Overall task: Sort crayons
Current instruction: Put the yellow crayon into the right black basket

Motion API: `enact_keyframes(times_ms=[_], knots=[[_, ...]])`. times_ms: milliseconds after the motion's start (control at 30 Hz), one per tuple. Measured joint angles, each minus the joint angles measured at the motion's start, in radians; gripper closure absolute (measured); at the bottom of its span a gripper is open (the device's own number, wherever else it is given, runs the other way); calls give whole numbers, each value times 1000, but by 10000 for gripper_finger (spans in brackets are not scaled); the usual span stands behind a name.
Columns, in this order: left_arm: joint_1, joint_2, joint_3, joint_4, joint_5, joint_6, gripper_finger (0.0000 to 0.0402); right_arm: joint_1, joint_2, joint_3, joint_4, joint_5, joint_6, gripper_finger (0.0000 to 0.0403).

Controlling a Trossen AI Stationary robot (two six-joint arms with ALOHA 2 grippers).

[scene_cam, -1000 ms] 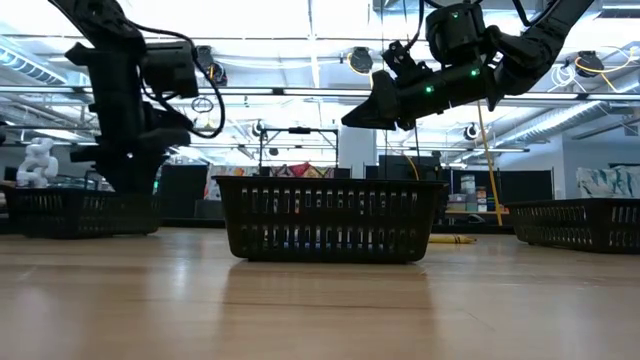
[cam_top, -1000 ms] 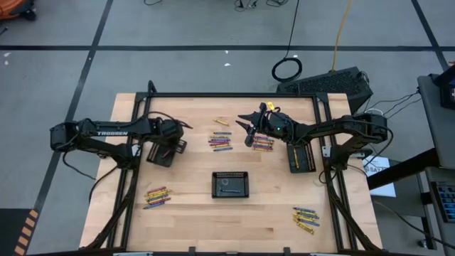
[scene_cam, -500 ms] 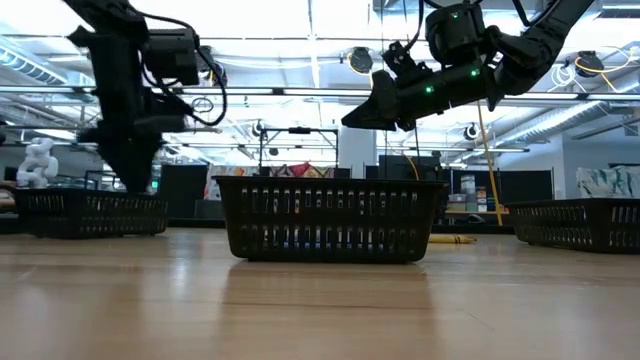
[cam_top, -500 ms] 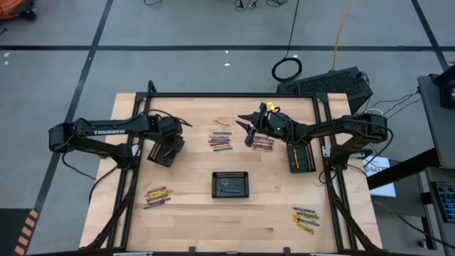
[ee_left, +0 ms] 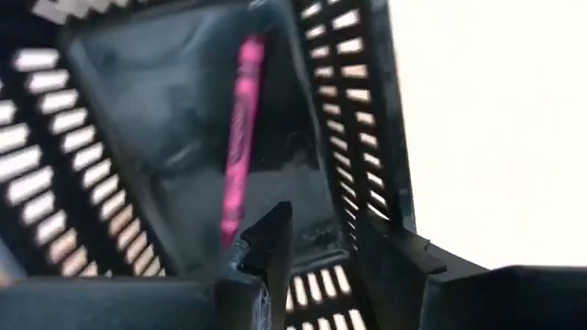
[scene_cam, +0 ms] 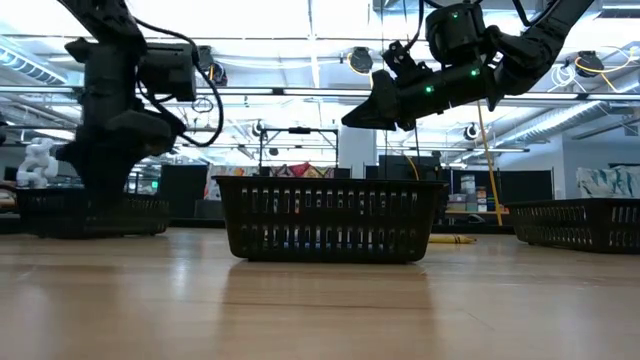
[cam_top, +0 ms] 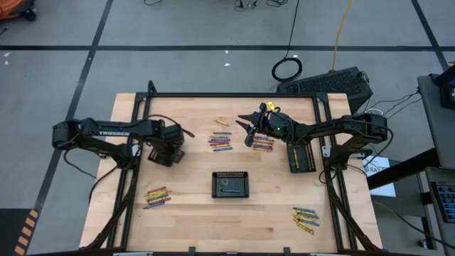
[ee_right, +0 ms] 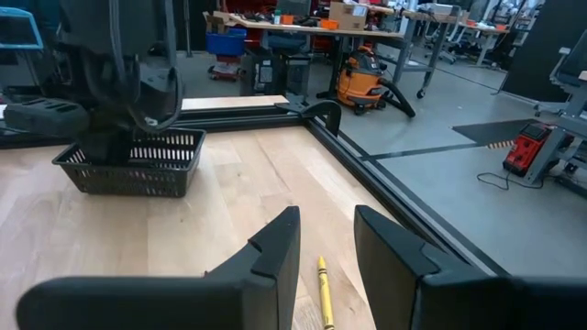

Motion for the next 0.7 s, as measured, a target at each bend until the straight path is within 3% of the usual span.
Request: enact_keyframes(times_ms=[333,500,700], knots=[[1,10,0,184,-6,-26,275,0,0,0,-3,-1,0,312],[3,-1,4,145,-28,-10,275,0,0,0,-3,-1,0,312],[17,-50,69,-24,-83,62,275,0,0,0,-20,-1,0,312]])
